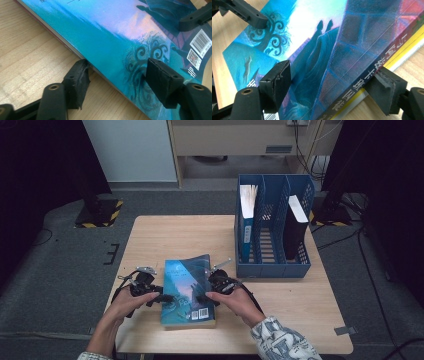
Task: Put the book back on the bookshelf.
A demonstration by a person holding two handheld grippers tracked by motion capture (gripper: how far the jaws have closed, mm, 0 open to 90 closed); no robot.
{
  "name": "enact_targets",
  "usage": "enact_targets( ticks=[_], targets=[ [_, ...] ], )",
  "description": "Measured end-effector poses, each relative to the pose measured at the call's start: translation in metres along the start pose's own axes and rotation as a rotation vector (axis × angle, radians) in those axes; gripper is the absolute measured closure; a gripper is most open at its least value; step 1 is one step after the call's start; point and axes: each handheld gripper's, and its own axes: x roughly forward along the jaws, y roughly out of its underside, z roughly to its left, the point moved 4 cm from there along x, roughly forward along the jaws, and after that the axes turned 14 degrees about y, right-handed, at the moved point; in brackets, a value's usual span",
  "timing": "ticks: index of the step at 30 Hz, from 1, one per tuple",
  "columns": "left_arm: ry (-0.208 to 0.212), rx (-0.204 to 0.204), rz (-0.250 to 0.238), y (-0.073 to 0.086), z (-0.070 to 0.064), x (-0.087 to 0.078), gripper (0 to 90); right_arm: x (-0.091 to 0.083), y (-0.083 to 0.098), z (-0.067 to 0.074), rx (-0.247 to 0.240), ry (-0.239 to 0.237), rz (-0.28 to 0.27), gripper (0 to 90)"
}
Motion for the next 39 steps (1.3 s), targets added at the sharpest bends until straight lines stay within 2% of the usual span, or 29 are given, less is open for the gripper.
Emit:
enact_targets(
  ticks=[4, 8, 13, 16, 20, 26, 39],
  targets=[
    [-0.009, 0.005, 0.022, -0.003, -0.001, -0.002, 41.5, 0.001, -0.004, 0.0, 0.012, -0.007, 0.002, 27.5],
    [-0.012, -0.005, 0.036, -0.005, 0.0, -0.004, 46.0, -0.001, -0.011, 0.004, -0.013, -0.014, -0.012, 31.2],
    [-0.007, -0.025, 0.022, -0.006, 0.002, -0.008, 51.5, 0.0, -0.017, 0.005, -0.029, -0.003, 0.034, 31.2],
    [-0.007, -0.028, 0.033, -0.008, 0.003, -0.01, 53.0, 0.001, -0.02, 0.004, -0.044, 0.0, 0.049, 31.2],
    [-0.015, -0.025, 0.038, -0.011, 0.003, -0.014, 55.1, 0.0, -0.027, 0.003, -0.041, 0.014, 0.035, 33.7],
    [-0.021, -0.02, 0.017, -0.016, 0.002, -0.02, 57.5, -0.001, -0.031, 0.0, -0.039, 0.017, 0.023, 34.7],
    [-0.049, 0.001, 0.012, -0.024, -0.002, -0.032, 61.8, -0.01, -0.042, 0.0, -0.078, 0.041, -0.015, 40.3]
  ],
)
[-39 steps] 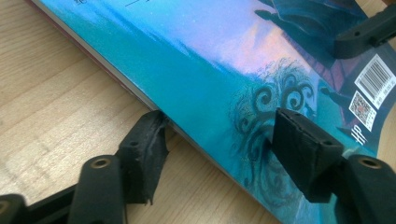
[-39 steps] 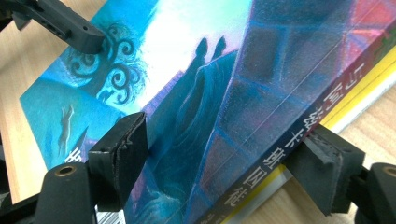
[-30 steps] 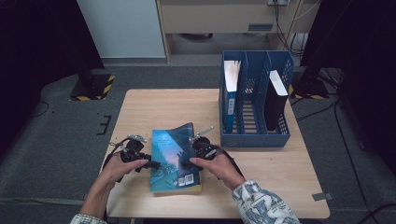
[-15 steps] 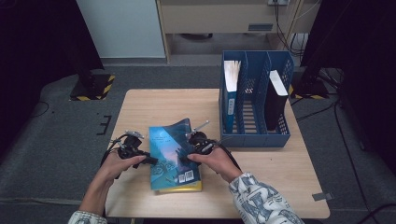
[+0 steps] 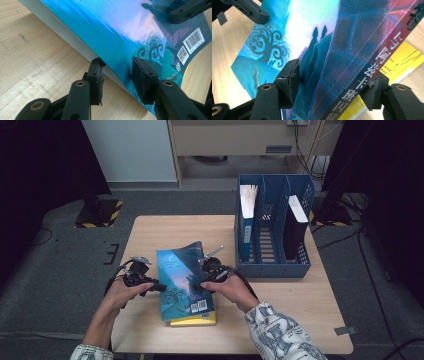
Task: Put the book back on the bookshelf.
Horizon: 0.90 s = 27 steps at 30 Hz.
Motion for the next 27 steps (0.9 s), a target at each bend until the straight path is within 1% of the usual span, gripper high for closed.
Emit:
enact_targets(
  ticks=[4, 10, 13, 16, 18, 21, 23, 24, 25, 26, 27],
  targets=[
    [-0.005, 0.005, -0.01, -0.004, -0.001, -0.005, 63.5, -0.004, -0.004, 0.0, -0.001, 0.005, -0.017, 42.3],
    [-0.029, 0.017, -0.018, -0.012, -0.005, -0.013, 66.2, -0.011, -0.01, -0.002, -0.018, 0.023, -0.034, 45.5],
    [-0.044, 0.019, -0.033, -0.017, -0.007, -0.017, 68.0, -0.015, -0.014, -0.003, -0.024, 0.038, -0.04, 46.9],
    [-0.064, 0.032, -0.025, -0.023, -0.009, -0.022, 69.3, -0.018, -0.018, -0.005, -0.03, 0.048, -0.055, 49.2],
    [-0.068, 0.035, -0.022, -0.026, -0.01, -0.024, 70.1, -0.02, -0.02, -0.005, -0.03, 0.052, -0.054, 50.2],
    [-0.076, 0.043, -0.026, -0.03, -0.011, -0.028, 71.6, -0.023, -0.025, -0.007, -0.03, 0.06, -0.076, 51.8],
    [-0.082, 0.051, -0.035, -0.032, -0.013, -0.029, 72.8, -0.026, -0.028, -0.007, -0.02, 0.049, -0.099, 55.0],
    [-0.071, 0.055, -0.047, -0.034, -0.014, -0.03, 73.6, -0.028, -0.03, -0.007, -0.011, 0.034, -0.115, 56.8],
    [-0.058, 0.061, -0.057, -0.036, -0.016, -0.03, 74.3, -0.029, -0.032, -0.006, -0.012, 0.032, -0.123, 57.0],
    [-0.064, 0.067, -0.051, -0.037, -0.017, -0.029, 74.5, -0.03, -0.033, -0.005, -0.02, 0.038, -0.12, 57.5],
    [-0.075, 0.068, -0.043, -0.037, -0.018, -0.029, 74.5, -0.031, -0.034, -0.005, -0.015, 0.034, -0.124, 59.0]
  ],
)
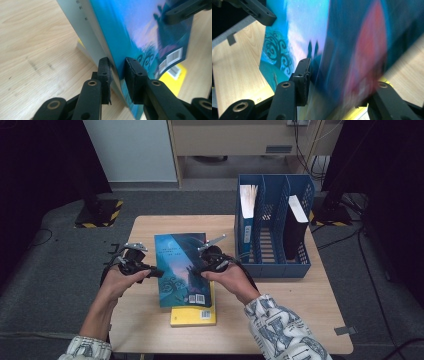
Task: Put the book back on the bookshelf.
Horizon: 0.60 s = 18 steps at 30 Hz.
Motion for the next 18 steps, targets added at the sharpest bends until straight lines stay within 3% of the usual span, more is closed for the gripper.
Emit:
enact_targets(
  ticks=[10, 18],
  targets=[
    [-0.026, 0.003, 0.0, -0.005, 0.0, -0.002, 74.6, -0.002, -0.006, -0.002, -0.003, 0.027, -0.008, 61.9],
    [-0.095, 0.043, -0.006, -0.022, -0.006, -0.009, 75.3, -0.01, -0.024, -0.007, -0.03, 0.098, -0.056, 66.8]
  ],
)
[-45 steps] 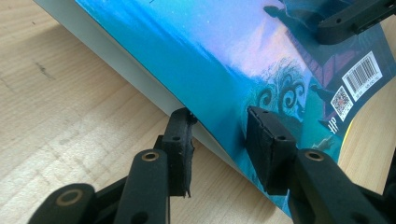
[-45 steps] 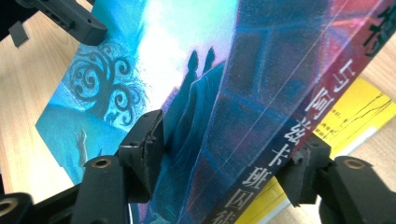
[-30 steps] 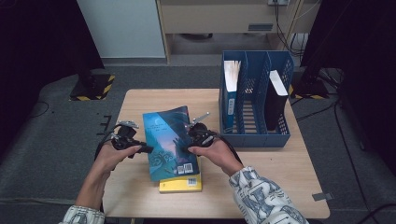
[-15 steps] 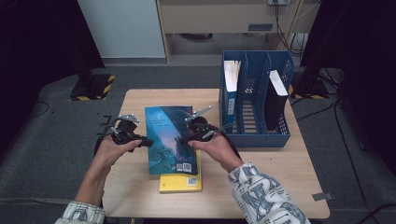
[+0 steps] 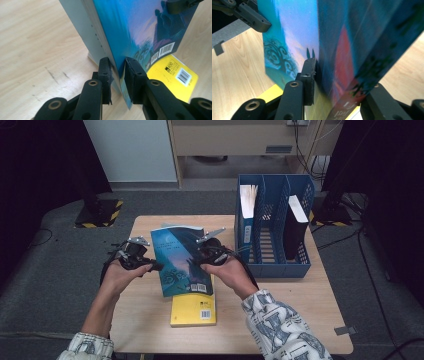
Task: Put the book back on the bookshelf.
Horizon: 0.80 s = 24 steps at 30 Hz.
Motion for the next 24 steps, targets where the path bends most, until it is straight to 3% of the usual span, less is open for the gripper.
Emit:
enact_targets(
  ticks=[12, 24],
  targets=[
    [-0.032, 0.002, -0.02, -0.009, 0.005, -0.001, 75.2, 0.004, -0.005, -0.005, 0.007, 0.045, -0.047, 67.7],
    [-0.016, 0.03, -0.064, 0.001, -0.003, -0.003, 74.4, -0.006, 0.009, 0.003, -0.004, 0.018, -0.076, 67.5]
  ],
)
